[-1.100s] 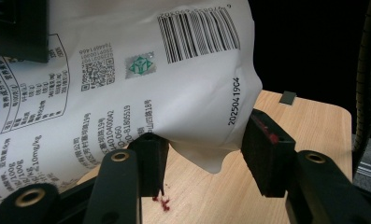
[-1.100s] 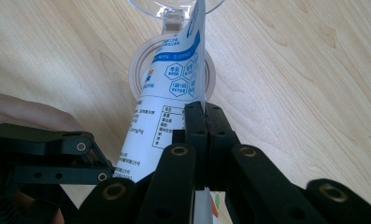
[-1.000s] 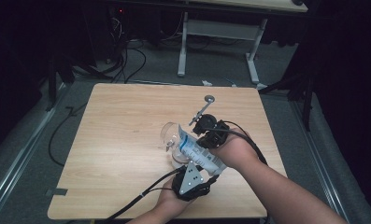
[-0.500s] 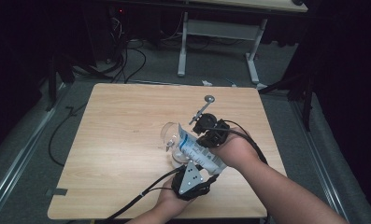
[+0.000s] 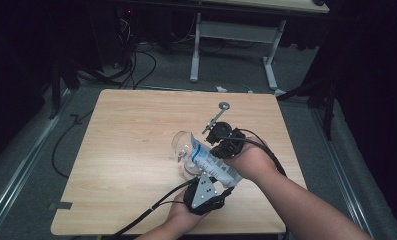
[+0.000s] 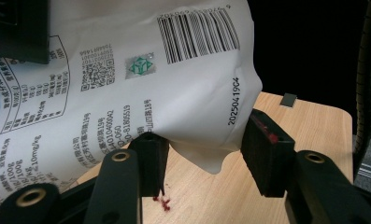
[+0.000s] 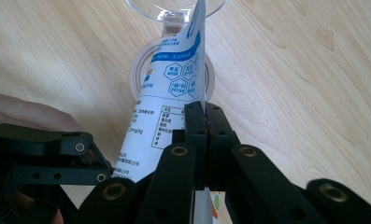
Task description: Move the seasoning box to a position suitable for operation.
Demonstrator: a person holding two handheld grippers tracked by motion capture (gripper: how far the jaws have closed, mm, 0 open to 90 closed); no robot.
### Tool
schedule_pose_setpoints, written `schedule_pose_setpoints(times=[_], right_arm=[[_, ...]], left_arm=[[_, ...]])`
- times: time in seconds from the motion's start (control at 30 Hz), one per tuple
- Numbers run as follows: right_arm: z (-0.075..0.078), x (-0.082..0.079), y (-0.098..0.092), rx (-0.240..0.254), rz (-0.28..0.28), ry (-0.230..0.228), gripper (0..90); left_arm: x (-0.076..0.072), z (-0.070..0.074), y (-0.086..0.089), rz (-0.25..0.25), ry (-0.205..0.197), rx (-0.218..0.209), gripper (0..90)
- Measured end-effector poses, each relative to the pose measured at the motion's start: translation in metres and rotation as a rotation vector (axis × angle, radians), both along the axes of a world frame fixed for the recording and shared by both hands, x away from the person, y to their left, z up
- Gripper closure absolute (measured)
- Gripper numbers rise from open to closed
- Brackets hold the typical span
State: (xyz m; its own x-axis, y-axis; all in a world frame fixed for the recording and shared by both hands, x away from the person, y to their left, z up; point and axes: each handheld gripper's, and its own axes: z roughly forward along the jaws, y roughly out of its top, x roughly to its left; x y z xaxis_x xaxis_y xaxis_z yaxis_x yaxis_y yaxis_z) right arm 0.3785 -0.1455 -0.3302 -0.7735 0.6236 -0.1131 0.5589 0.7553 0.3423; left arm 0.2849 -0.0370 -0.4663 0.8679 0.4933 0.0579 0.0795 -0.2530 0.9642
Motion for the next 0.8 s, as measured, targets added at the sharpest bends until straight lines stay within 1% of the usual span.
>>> schedule_pose_setpoints(times=[0.8], right_arm=[[0.0,0.0004,0.0,0.002,0.001,0.004,90.0]], left_arm=[[0.0,-0.0002,0.0001,0.001,-0.004,0.001,53.9]])
